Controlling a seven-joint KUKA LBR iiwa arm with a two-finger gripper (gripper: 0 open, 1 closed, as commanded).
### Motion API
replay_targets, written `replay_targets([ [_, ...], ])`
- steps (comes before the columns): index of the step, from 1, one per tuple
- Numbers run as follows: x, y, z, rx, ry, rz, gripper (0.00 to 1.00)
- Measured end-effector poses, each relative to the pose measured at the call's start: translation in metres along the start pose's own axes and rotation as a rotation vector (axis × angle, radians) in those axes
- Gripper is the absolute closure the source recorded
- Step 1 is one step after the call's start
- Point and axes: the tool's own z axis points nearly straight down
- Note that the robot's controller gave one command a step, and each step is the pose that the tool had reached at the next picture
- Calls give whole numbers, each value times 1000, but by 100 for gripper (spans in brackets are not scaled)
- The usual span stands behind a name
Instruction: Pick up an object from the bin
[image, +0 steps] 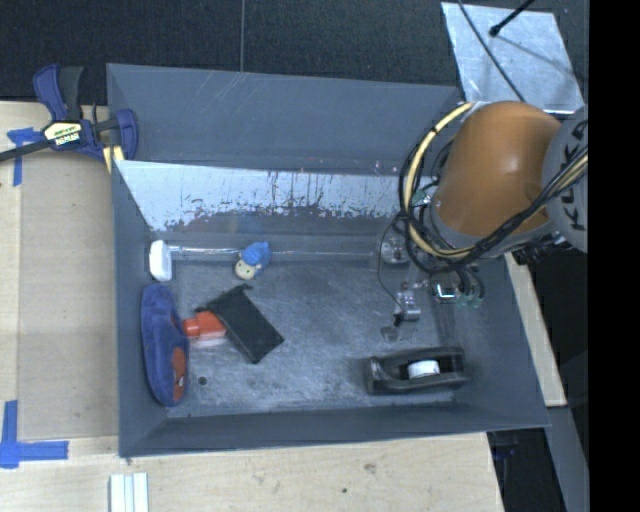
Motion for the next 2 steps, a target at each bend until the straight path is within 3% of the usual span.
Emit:
replay_targets([
  [1,-2,0,-5,0,-9,-1,100],
  [2,30,-84,109,1,-11,-3,100],
])
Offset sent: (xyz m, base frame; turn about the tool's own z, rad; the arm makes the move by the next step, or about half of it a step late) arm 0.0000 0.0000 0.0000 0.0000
